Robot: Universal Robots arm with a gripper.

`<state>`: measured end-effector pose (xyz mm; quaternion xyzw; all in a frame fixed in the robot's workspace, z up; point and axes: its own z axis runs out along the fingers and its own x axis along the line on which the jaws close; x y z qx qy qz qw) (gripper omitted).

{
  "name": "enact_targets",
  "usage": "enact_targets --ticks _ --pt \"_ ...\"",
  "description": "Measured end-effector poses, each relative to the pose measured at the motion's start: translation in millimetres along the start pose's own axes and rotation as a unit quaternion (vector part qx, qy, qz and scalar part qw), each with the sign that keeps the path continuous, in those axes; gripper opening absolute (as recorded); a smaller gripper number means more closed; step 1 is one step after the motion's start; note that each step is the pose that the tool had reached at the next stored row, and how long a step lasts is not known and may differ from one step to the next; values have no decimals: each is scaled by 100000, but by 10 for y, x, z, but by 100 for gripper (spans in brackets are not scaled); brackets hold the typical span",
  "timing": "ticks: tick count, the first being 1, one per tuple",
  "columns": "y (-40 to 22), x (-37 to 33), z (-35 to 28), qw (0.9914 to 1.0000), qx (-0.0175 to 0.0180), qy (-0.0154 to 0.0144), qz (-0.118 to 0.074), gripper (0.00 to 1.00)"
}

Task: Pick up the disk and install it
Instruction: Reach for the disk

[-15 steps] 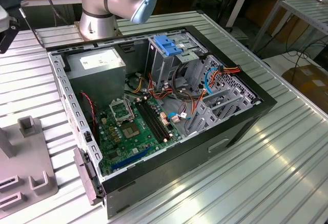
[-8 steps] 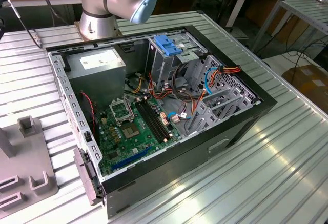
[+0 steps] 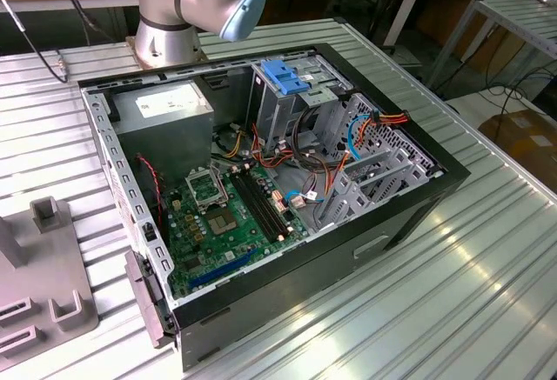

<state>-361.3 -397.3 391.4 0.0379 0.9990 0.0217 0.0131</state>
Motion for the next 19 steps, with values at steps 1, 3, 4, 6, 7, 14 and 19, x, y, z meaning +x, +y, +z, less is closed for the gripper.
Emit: enact_targets --ticks 1,3,4,6,7,14,19 --pt "2 21 -1 100000 2 4 3 10" --pt "8 70 -2 100000 3 4 4 10" --pt "10 95 -2 100000 3 4 3 10" --pt "14 140 -3 100000 1 1 2 10" --pt "16 174 -3 100000 0 -1 2 10" --pt "19 313 -7 100000 3 3 2 10" --pt "18 424 -9 100000 2 2 1 10"
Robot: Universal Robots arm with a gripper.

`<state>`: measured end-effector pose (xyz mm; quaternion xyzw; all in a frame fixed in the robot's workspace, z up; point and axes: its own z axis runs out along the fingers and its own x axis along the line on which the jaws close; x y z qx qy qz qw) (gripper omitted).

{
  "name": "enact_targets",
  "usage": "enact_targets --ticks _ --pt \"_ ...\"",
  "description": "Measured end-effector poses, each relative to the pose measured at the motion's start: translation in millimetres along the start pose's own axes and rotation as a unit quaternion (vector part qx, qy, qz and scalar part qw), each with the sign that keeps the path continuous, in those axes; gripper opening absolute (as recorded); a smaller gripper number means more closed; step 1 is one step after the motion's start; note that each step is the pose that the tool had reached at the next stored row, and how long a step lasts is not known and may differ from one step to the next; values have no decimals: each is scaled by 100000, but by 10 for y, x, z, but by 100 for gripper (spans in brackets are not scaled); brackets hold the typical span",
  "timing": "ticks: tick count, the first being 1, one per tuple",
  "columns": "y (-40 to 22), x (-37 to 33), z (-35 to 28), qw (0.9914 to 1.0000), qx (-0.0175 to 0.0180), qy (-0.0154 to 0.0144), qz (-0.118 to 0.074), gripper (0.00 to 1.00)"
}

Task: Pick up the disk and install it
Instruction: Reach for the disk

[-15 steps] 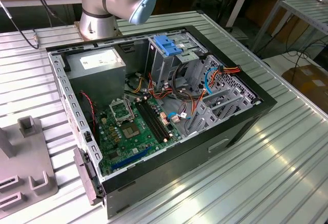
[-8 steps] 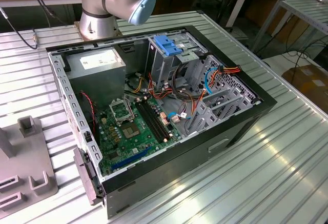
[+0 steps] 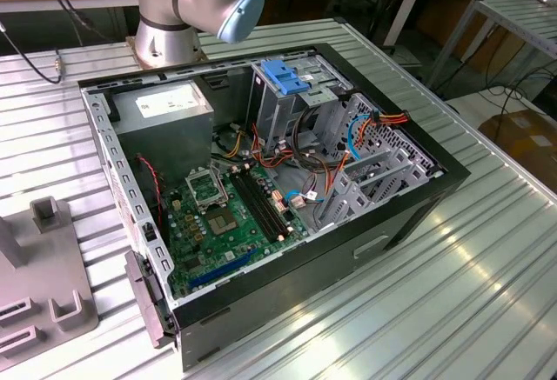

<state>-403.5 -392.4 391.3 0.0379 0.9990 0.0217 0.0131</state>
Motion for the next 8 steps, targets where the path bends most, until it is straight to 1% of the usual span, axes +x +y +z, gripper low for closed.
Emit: enact_targets --ticks 7,8 --pt "-3 170 -4 100000 3 2 0 10" --pt "-3 207 -5 100000 0 0 1 10"
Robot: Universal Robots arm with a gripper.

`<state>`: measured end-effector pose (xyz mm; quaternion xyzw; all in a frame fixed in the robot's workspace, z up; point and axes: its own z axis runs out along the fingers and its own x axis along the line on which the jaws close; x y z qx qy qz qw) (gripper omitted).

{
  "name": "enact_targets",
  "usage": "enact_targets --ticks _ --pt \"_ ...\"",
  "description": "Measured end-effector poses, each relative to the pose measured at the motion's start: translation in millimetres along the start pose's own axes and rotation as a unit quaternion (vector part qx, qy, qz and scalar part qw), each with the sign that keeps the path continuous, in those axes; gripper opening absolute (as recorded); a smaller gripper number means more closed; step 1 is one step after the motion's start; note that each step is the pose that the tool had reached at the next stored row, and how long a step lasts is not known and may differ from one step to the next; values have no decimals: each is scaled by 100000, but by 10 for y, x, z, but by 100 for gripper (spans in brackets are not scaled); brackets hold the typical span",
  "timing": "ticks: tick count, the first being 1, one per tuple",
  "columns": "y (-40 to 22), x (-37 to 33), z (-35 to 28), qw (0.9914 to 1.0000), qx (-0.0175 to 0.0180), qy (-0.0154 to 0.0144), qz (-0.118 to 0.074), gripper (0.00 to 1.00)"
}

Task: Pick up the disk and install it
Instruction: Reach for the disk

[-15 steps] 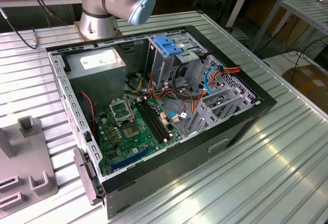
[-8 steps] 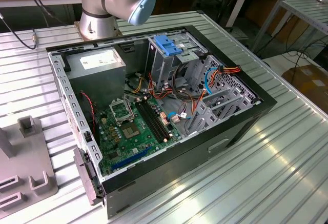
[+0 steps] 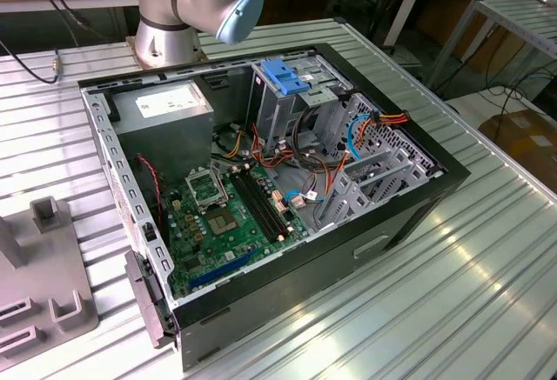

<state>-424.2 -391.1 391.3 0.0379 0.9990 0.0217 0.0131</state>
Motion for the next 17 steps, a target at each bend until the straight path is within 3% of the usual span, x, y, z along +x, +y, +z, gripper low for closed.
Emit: enact_targets --ticks 6,10,13,17 --pt "13 125 -2 100000 0 3 -2 10" --pt "27 264 -4 100000 1 1 1 10" --pt "28 317 -5 100000 -1 -2 1 10" --pt "28 328 -5 100000 -1 0 -1 10"
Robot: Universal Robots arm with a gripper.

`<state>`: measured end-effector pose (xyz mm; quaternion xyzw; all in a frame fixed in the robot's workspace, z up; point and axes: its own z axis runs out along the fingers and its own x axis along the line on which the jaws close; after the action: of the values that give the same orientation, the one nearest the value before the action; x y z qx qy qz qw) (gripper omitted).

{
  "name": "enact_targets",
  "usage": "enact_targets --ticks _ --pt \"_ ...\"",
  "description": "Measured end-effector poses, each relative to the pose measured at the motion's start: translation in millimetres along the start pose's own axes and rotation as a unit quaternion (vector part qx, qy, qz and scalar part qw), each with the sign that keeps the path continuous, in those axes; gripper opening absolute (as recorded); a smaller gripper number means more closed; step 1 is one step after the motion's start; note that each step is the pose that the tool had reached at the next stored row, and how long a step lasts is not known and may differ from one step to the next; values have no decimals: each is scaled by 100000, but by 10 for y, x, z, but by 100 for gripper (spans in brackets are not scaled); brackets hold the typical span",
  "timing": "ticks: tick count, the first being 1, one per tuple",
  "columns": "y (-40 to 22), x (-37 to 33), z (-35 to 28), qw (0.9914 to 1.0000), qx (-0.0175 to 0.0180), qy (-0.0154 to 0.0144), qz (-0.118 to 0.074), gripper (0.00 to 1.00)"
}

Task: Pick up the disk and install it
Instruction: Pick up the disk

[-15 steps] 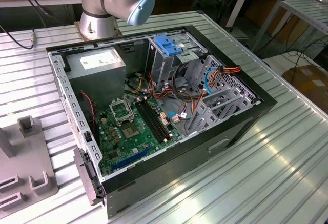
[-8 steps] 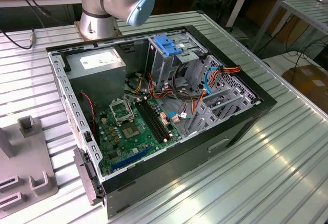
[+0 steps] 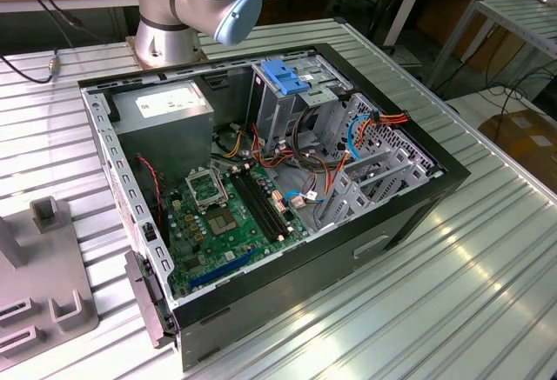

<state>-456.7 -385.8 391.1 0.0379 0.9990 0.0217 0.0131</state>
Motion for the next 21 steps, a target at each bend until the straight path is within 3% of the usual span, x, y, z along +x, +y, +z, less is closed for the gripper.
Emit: enact_targets --ticks 12,15,19,21 --pt "0 3 0 100000 1 -1 -7 10" --pt "0 4 0 99992 -29 56 -1227 10" --pt "0 3 0 99828 -144 257 -5853 10" --pt "0 3 0 99653 -203 368 -8314 10"
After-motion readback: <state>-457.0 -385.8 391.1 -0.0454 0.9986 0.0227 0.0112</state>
